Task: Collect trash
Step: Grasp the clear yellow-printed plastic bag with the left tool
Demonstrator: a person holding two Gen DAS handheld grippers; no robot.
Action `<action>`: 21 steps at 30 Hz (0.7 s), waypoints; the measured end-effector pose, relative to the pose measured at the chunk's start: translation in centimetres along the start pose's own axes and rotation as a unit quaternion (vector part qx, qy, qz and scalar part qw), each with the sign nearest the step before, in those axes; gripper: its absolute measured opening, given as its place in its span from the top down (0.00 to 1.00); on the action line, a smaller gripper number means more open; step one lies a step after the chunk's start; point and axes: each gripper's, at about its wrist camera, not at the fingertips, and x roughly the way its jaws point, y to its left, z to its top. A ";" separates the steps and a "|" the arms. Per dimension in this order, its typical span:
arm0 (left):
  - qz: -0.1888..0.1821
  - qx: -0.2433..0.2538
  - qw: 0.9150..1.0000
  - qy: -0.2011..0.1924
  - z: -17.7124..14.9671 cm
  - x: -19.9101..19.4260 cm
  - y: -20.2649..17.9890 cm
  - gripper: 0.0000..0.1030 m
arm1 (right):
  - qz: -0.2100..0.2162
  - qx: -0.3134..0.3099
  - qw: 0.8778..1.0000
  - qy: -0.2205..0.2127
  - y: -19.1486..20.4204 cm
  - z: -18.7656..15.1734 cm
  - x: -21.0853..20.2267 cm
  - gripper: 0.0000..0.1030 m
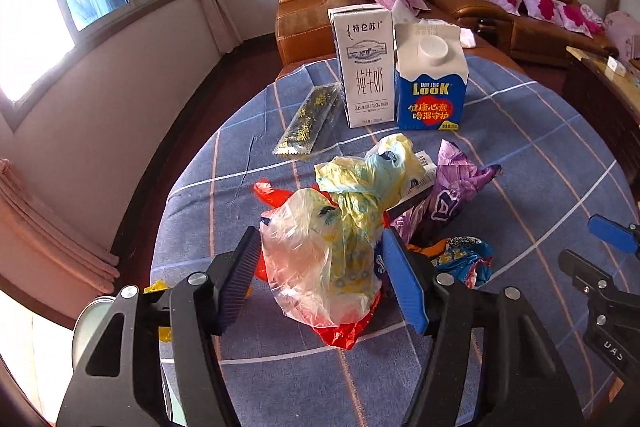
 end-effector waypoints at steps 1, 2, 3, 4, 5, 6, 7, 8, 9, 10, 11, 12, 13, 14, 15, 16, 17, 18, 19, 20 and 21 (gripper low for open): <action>0.004 0.005 1.000 -0.002 -0.1 0.1 -0.1 0.44 | 0.000 0.000 1.000 0.000 0.0 0.0 0.1 0.51; 0.005 0.007 1.000 -0.002 -0.1 0.1 -0.2 0.45 | 0.000 0.001 1.000 0.001 0.0 0.0 0.1 0.51; 0.004 0.007 1.000 -0.002 -0.2 0.2 -0.2 0.46 | 0.000 0.002 1.000 0.002 0.0 0.0 0.2 0.51; 0.003 0.005 1.000 -0.001 -0.2 0.2 -0.2 0.47 | 0.001 0.002 1.000 0.003 0.1 0.0 0.3 0.51; 0.003 0.004 1.000 -0.001 -0.2 0.2 -0.2 0.47 | 0.001 0.003 1.000 0.003 0.1 0.0 0.3 0.51; 0.003 0.004 1.000 -0.001 -0.2 0.2 -0.1 0.48 | 0.000 0.003 1.000 0.003 0.2 0.0 0.4 0.51; 0.003 0.003 1.000 0.000 -0.2 0.2 -0.1 0.48 | 0.000 0.003 1.000 0.004 0.3 0.0 0.4 0.51; 0.002 0.002 1.000 0.000 -0.2 0.3 -0.1 0.48 | 0.001 0.003 1.000 0.003 0.3 0.0 0.4 0.51; 0.001 0.001 1.000 0.000 -0.2 0.3 0.0 0.48 | 0.000 0.002 1.000 0.003 0.4 0.1 0.3 0.51; 0.001 0.000 1.000 0.000 -0.2 0.3 0.0 0.49 | -0.001 0.001 1.000 0.002 0.4 0.1 0.3 0.51; 0.000 0.000 1.000 0.000 -0.2 0.3 0.1 0.49 | -0.001 0.001 1.000 0.000 0.5 0.2 0.2 0.51; 0.000 -0.001 1.000 0.001 -0.2 0.3 0.1 0.49 | -0.001 0.000 1.000 -0.001 0.5 0.2 0.1 0.51; 0.000 -0.002 1.000 0.001 -0.2 0.3 0.1 0.49 | -0.001 -0.001 1.000 -0.002 0.5 0.2 0.1 0.51; 0.000 -0.003 1.000 0.001 -0.3 0.3 0.1 0.49 | -0.003 -0.002 1.000 -0.004 0.5 0.3 0.0 0.51; -0.001 -0.003 1.000 0.001 -0.3 0.3 0.1 0.49 | -0.003 -0.002 1.000 -0.004 0.5 0.3 0.0 0.51; -0.001 -0.004 1.000 0.001 -0.3 0.3 0.2 0.49 | -0.004 -0.001 1.000 -0.003 0.4 0.3 0.1 0.51; -0.001 -0.004 1.000 0.001 -0.3 0.4 0.2 0.49 | -0.003 0.000 1.000 -0.002 0.4 0.3 0.1 0.51; -0.001 -0.004 1.000 0.001 -0.3 0.4 0.2 0.49 | -0.004 0.000 1.000 -0.001 0.4 0.2 0.2 0.51; -0.001 -0.005 1.000 0.001 -0.3 0.4 0.2 0.49 | -0.005 0.000 1.000 0.000 0.4 0.2 0.2 0.51; -0.001 -0.004 1.000 0.001 -0.3 0.4 0.1 0.49 | -0.005 0.000 1.000 0.000 0.4 0.2 0.2 0.51; -0.001 -0.003 1.000 0.002 -0.3 0.4 0.1 0.49 | -0.004 0.001 1.000 0.000 0.4 0.2 0.2 0.51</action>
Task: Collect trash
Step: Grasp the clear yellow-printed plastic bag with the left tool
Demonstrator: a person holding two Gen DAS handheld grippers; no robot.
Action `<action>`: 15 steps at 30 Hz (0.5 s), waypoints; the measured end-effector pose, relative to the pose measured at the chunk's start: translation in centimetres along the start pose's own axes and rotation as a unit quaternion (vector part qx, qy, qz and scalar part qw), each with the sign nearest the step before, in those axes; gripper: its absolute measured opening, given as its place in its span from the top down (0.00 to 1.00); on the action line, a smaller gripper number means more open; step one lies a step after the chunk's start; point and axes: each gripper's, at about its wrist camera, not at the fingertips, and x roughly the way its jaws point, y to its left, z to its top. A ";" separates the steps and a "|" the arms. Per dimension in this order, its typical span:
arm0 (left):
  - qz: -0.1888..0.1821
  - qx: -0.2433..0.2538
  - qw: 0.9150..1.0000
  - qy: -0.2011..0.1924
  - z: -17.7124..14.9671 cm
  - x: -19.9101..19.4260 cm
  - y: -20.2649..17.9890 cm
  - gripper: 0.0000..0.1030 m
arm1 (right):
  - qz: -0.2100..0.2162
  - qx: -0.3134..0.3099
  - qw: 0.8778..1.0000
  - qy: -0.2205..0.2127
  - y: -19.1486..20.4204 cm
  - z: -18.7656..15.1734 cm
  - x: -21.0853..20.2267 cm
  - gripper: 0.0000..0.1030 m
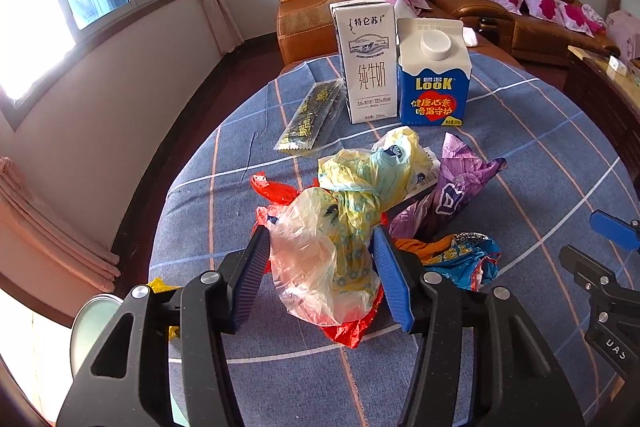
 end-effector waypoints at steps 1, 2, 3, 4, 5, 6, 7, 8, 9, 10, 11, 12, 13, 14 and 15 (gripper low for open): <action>0.000 0.000 1.000 0.001 0.0 0.0 0.1 0.49 | 0.000 0.000 1.000 0.000 0.0 0.0 0.0 0.51; 0.001 -0.001 1.000 0.001 0.0 0.0 0.1 0.49 | 0.000 0.000 1.000 0.000 0.0 0.0 0.0 0.51; 0.001 -0.002 1.000 0.002 -0.1 0.1 0.2 0.49 | -0.001 0.000 1.000 0.000 0.0 0.0 0.1 0.51; 0.001 -0.003 1.000 0.003 -0.1 0.1 0.2 0.49 | 0.000 -0.001 1.000 0.000 0.0 -0.1 0.0 0.51; 0.001 -0.003 1.000 0.003 -0.1 0.1 0.3 0.49 | -0.001 -0.002 1.000 0.000 0.0 -0.1 0.0 0.51; 0.001 -0.004 1.000 0.003 -0.1 0.1 0.3 0.49 | -0.001 -0.002 1.000 0.000 0.0 -0.1 0.0 0.51; 0.001 -0.004 1.000 0.003 -0.1 0.1 0.3 0.49 | -0.001 -0.002 1.000 -0.001 0.0 -0.1 0.0 0.51; 0.001 -0.004 1.000 0.003 -0.1 0.1 0.3 0.49 | -0.001 -0.002 1.000 -0.002 0.0 -0.1 -0.1 0.51; 0.001 -0.004 1.000 0.004 -0.1 0.1 0.3 0.49 | -0.001 -0.002 1.000 -0.003 0.0 -0.1 -0.1 0.51; 0.002 -0.003 1.000 0.004 -0.1 0.2 0.3 0.49 | -0.001 -0.002 1.000 -0.002 0.1 -0.1 -0.1 0.51; 0.002 -0.003 1.000 0.004 -0.1 0.2 0.3 0.49 | 0.000 0.000 1.000 -0.001 0.0 -0.1 0.0 0.51; 0.003 -0.002 1.000 0.004 -0.1 0.2 0.3 0.49 | 0.000 0.000 1.000 0.000 0.0 -0.1 0.1 0.51; 0.003 -0.002 1.000 0.004 -0.1 0.2 0.4 0.49 | -0.001 0.000 1.000 0.001 0.0 -0.1 0.1 0.51; 0.003 -0.002 1.000 0.004 -0.1 0.2 0.3 0.49 | -0.001 0.000 1.000 0.001 0.1 -0.1 0.1 0.51; 0.003 -0.002 1.000 0.004 -0.1 0.2 0.3 0.49 | 0.000 0.001 1.000 0.001 0.0 -0.1 0.1 0.51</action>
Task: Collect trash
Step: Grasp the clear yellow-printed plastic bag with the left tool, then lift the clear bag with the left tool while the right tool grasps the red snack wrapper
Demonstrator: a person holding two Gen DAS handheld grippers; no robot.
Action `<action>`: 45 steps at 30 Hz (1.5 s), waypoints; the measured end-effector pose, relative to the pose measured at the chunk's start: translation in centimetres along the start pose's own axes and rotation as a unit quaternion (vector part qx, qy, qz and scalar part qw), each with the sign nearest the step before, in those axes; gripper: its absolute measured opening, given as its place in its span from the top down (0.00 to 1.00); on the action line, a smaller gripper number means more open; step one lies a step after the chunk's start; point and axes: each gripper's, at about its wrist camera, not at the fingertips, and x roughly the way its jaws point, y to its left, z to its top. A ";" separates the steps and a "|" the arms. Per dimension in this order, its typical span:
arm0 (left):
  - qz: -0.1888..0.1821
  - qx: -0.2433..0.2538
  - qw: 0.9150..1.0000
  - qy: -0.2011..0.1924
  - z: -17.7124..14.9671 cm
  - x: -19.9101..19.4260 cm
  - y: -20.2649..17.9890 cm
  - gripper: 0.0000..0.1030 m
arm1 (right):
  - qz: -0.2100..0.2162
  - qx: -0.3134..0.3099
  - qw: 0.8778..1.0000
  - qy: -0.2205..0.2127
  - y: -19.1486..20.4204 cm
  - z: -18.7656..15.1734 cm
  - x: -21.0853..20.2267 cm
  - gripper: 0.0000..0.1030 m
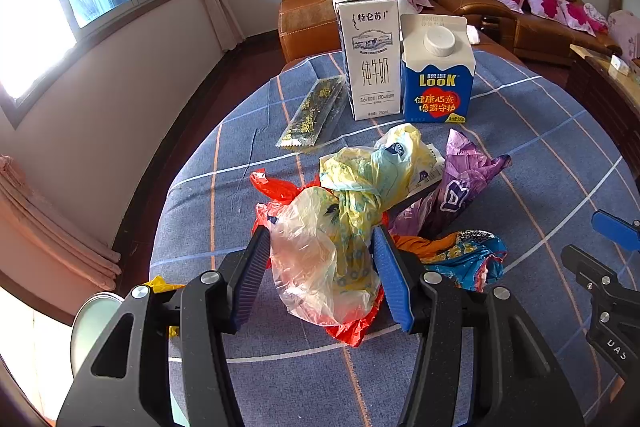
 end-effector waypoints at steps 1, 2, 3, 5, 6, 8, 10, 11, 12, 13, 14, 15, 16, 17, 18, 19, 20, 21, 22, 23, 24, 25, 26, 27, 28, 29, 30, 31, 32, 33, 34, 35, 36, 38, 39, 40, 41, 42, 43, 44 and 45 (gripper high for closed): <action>0.000 0.000 1.000 0.000 0.0 0.0 0.0 0.49 | 0.000 0.000 1.000 0.000 0.0 0.0 0.0 0.51; -0.001 0.000 1.000 0.000 0.0 0.0 0.0 0.50 | 0.000 0.000 1.000 0.000 0.0 0.0 0.0 0.51; 0.000 0.001 1.000 -0.001 0.0 0.0 -0.1 0.50 | 0.000 0.000 1.000 0.000 0.0 0.0 0.0 0.51; 0.002 0.006 1.000 -0.002 -0.1 -0.1 -0.1 0.50 | 0.000 0.000 1.000 0.000 0.0 0.0 0.0 0.51; 0.003 0.007 1.000 -0.002 -0.1 -0.1 -0.1 0.51 | 0.000 0.000 1.000 0.001 0.0 0.0 0.1 0.51; 0.003 0.009 1.000 -0.003 -0.2 -0.1 -0.1 0.54 | 0.000 0.001 1.000 0.001 0.0 0.0 0.0 0.51; 0.002 0.014 1.000 -0.006 -0.4 -0.2 -0.2 0.60 | 0.000 0.001 1.000 0.001 0.0 0.0 0.1 0.51; 0.001 0.015 1.000 -0.008 -0.4 -0.3 -0.3 0.61 | 0.000 0.001 1.000 0.001 0.0 -0.1 0.1 0.51; 0.000 0.016 1.000 -0.010 -0.5 -0.5 -0.3 0.65 | 0.000 0.001 1.000 0.001 0.0 0.0 0.0 0.51; -0.002 0.017 1.000 -0.011 -0.5 -0.6 -0.3 0.67 | 0.001 0.000 1.000 0.000 0.0 0.0 0.0 0.51; -0.005 0.017 1.000 -0.014 -0.6 -0.9 -0.2 0.67 | 0.001 -0.001 1.000 -0.001 0.0 0.0 -0.1 0.51; -0.006 0.015 1.000 -0.015 -0.6 -1.1 -0.1 0.68 | 0.000 -0.001 1.000 -0.001 0.1 0.0 -0.1 0.51; -0.010 0.014 1.000 -0.017 -0.6 -1.5 0.1 0.70 | 0.000 -0.002 1.000 -0.002 0.1 0.0 -0.1 0.51; -0.012 0.013 1.000 -0.020 -0.6 -1.9 0.1 0.70 | 0.001 -0.002 1.000 -0.002 0.2 0.1 -0.2 0.51; -0.013 0.014 1.000 -0.023 -0.7 -2.2 0.2 0.70 | 0.001 -0.002 1.000 -0.003 0.2 0.1 -0.2 0.51; -0.012 0.017 0.999 -0.028 -0.9 -2.8 0.3 0.70 | 0.000 -0.003 1.000 -0.003 0.3 0.1 -0.2 0.51; -0.011 0.018 0.999 -0.031 -1.0 -3.2 0.4 0.70 | 0.000 -0.004 1.000 -0.003 0.4 0.1 -0.3 0.51; -0.012 0.019 0.999 -0.034 -1.2 -3.8 0.5 0.70 | 0.000 -0.005 1.000 -0.003 0.4 0.1 -0.3 0.51; -0.013 0.018 0.999 -0.037 -1.5 -4.4 0.8 0.70 | 0.000 -0.005 1.000 -0.004 0.5 0.1 -0.3 0.51; -0.014 0.017 0.999 -0.038 -1.6 -4.8 1.0 0.70 | 0.000 -0.006 1.000 -0.004 0.5 0.1 -0.3 0.51; -0.014 0.016 0.999 -0.041 -1.8 -5.3 1.2 0.70 | 0.000 -0.006 1.000 -0.003 0.6 0.1 -0.3 0.51; -0.015 0.014 0.999 -0.044 -2.1 -6.0 1.5 0.70 | 0.000 -0.007 1.000 -0.003 0.7 0.1 -0.3 0.51; -0.017 0.011 0.999 -0.047 -2.4 -6.5 1.8 0.70 | 0.001 -0.008 1.000 -0.003 0.8 0.1 -0.3 0.51; -0.019 0.008 0.999 -0.050 -2.7 -7.1 2.1 0.70 | 0.001 -0.009 1.000 -0.003 1.0 0.1 -0.3 0.51; -0.019 0.007 0.998 -0.052 -3.1 -7.6 2.4 0.70 | 0.002 -0.010 1.000 -0.003 1.1 0.1 -0.4 0.51; -0.017 0.007 0.998 -0.052 -3.4 -7.9 2.7 0.70 | 0.002 -0.010 1.000 -0.004 1.2 0.1 -0.4 0.51; -0.014 0.008 0.998 -0.053 -3.8 -8.3 2.9 0.70 | 0.003 -0.011 1.000 -0.005 1.3 0.2 -0.4 0.51; -0.012 0.008 0.999 -0.052 -4.1 -8.6 3.1 0.70 | 0.004 -0.013 1.000 -0.005 1.5 0.2 -0.5 0.51; -0.010 0.005 0.999 -0.051 -4.6 -8.9 3.5 0.70 | 0.004 -0.014 1.000 -0.006 1.6 0.2 -0.5 0.51; -0.010 0.001 0.999 -0.049 -5.0 -9.1 3.8 0.70 | 0.004 -0.016 1.000 -0.005 1.7 0.2 -0.4 0.51; -0.010 -0.005 0.999 -0.048 -5.5 -9.3 4.2 0.70 | 0.005 -0.017 1.000 -0.005 1.8 0.2 -0.4 0.51; -0.010 -0.009 0.999 -0.047 -5.8 -9.5 4.4 0.70 | 0.005 -0.018 1.000 -0.004 2.0 0.2 -0.3 0.51; -0.009 -0.012 0.999 -0.046 -6.1 -9.6 4.7 0.70 | 0.006 -0.019 1.000 -0.003 2.2 0.2 -0.2 0.51; -0.003 -0.018 0.999 -0.043 -6.9 -9.9 5.3 0.70 | 0.008 -0.022 1.000 -0.003 2.6 0.2 -0.2 0.51; 0.000 -0.020 0.999 -0.042 -7.2 -10.0 5.5 0.70 | 0.008 -0.024 1.000 -0.003 2.7 0.2 -0.2 0.51; 0.004 -0.022 0.999 -0.041 -7.5 -10.1 5.8 0.70 | 0.009 -0.026 1.000 -0.003 3.0 0.3 -0.2 0.51; 0.004 -0.022 0.999 -0.040 -7.7 -10.1 5.9 0.70 | 0.009 -0.027 1.000 -0.003 3.1 0.3 -0.2 0.51; 0.005 -0.023 0.999 -0.039 -8.0 -10.2 6.1 0.70 | 0.010 -0.029 1.000 -0.003 3.3 0.3 -0.2 0.51; 0.005 -0.024 0.999 -0.038 -8.2 -10.3 6.3 0.70 | 0.010 -0.030 0.999 -0.003 3.4 0.3 -0.2 0.51; 0.007 -0.025 0.999 -0.037 -8.5 -10.3 6.5 0.70 | 0.009 -0.032 0.999 -0.004 3.6 0.3 -0.2 0.51; 0.008 -0.026 0.999 -0.035 -8.7 -10.3 6.6 0.70 | 0.009 -0.034 0.999 -0.003 3.8 0.4 -0.1 0.51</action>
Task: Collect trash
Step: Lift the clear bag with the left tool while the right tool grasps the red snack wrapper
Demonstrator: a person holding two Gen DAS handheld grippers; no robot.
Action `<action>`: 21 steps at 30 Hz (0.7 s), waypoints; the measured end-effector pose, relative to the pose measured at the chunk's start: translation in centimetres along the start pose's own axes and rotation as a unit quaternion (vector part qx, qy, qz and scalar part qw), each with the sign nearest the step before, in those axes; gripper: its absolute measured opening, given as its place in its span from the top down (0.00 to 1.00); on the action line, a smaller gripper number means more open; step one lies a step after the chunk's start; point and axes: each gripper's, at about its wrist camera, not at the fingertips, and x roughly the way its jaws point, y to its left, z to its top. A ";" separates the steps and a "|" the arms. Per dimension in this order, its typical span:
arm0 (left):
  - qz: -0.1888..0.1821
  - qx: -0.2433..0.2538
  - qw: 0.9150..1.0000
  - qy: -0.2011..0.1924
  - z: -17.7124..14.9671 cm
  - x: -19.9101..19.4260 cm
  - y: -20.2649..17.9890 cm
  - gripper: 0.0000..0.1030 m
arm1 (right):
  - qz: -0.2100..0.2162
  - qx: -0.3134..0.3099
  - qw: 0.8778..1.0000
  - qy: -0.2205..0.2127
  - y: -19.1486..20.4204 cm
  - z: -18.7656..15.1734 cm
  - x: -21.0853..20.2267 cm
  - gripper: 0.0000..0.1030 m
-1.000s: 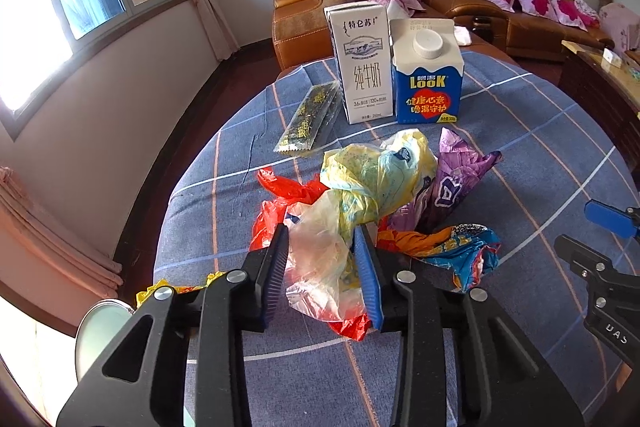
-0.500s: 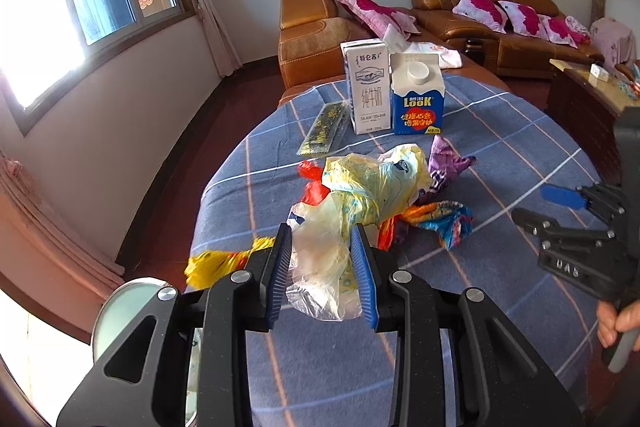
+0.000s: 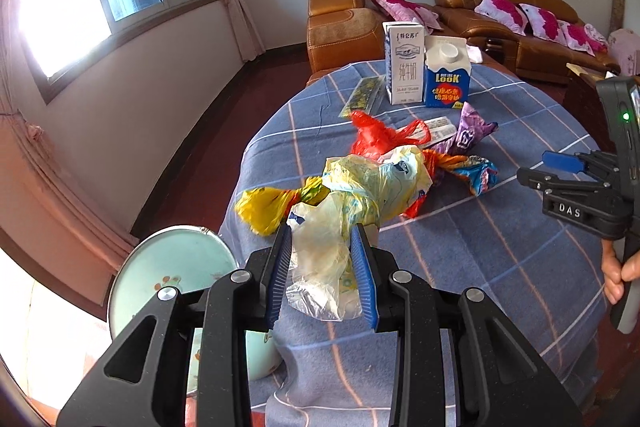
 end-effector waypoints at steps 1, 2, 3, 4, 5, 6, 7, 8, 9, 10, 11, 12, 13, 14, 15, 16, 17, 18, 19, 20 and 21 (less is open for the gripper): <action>0.001 -0.001 1.000 0.001 -0.2 0.0 0.2 0.70 | 0.000 -0.002 1.000 0.001 0.1 0.1 0.1 0.51; 0.003 -0.004 1.000 0.004 -0.4 0.1 0.5 0.70 | 0.000 -0.003 1.000 0.001 0.3 0.1 0.1 0.51; 0.004 -0.007 1.000 0.005 -0.6 0.1 0.7 0.70 | 0.000 -0.005 1.000 0.002 0.5 0.1 0.1 0.51; 0.005 -0.010 1.000 0.007 -0.8 0.2 0.9 0.70 | 0.000 -0.006 1.000 0.002 0.6 0.2 0.2 0.51; 0.006 -0.012 1.000 0.008 -0.9 0.2 1.1 0.70 | 0.000 -0.008 1.000 0.002 0.8 0.2 0.2 0.51; 0.007 -0.013 1.000 0.008 -0.9 0.2 1.2 0.70 | 0.000 -0.010 1.000 0.002 1.0 0.3 0.2 0.51; 0.007 -0.013 1.000 0.008 -1.0 0.1 1.3 0.70 | 0.000 -0.012 1.000 0.001 1.1 0.3 0.2 0.51; 0.007 -0.014 1.000 0.008 -1.0 0.1 1.4 0.70 | 0.000 -0.014 1.000 0.002 1.3 0.3 0.3 0.51; 0.007 -0.015 1.000 0.007 -1.1 0.0 1.5 0.70 | 0.000 -0.017 1.000 0.002 1.5 0.4 0.4 0.51; 0.008 -0.016 1.000 0.006 -1.1 0.0 1.7 0.70 | 0.000 -0.018 1.000 0.002 1.6 0.5 0.4 0.51; 0.009 -0.017 1.000 0.005 -1.2 -0.1 1.9 0.70 | 0.000 -0.021 1.000 0.002 1.7 0.6 0.5 0.51; 0.009 -0.019 1.000 0.004 -1.1 -0.2 2.0 0.70 | 0.000 -0.024 1.000 0.002 1.9 0.7 0.6 0.51; 0.009 -0.021 1.000 0.003 -1.1 -0.2 2.0 0.70 | 0.000 -0.025 1.000 0.001 2.0 0.9 0.7 0.51; 0.010 -0.023 1.000 0.002 -1.0 -0.3 2.2 0.70 | 0.002 -0.025 1.000 0.000 2.0 1.1 0.8 0.51; 0.012 -0.025 1.000 -0.001 -0.9 -0.5 2.3 0.70 | 0.006 -0.023 1.000 0.000 2.0 1.3 0.9 0.51; 0.013 -0.026 1.000 -0.002 -1.0 -0.6 2.5 0.70 | 0.012 -0.021 1.000 0.001 2.0 1.6 1.0 0.51; 0.014 -0.029 0.999 -0.004 -0.8 -0.8 2.7 0.70 | 0.017 -0.021 1.000 0.002 2.0 1.9 1.2 0.51; 0.016 -0.031 0.999 -0.007 -0.7 -0.9 2.9 0.70 | 0.023 -0.024 0.999 0.002 2.1 2.2 1.5 0.51; 0.019 -0.033 0.999 -0.009 -0.7 -1.1 3.0 0.70 | 0.026 -0.029 0.999 0.002 2.2 2.6 1.8 0.51; 0.022 -0.035 0.999 -0.010 -0.7 -1.3 3.2 0.70 | 0.029 -0.032 0.999 0.002 2.2 3.0 2.0 0.51; 0.024 -0.037 0.999 -0.012 -0.7 -1.4 3.4 0.70 | 0.038 -0.034 0.999 0.003 2.3 3.4 2.3 0.51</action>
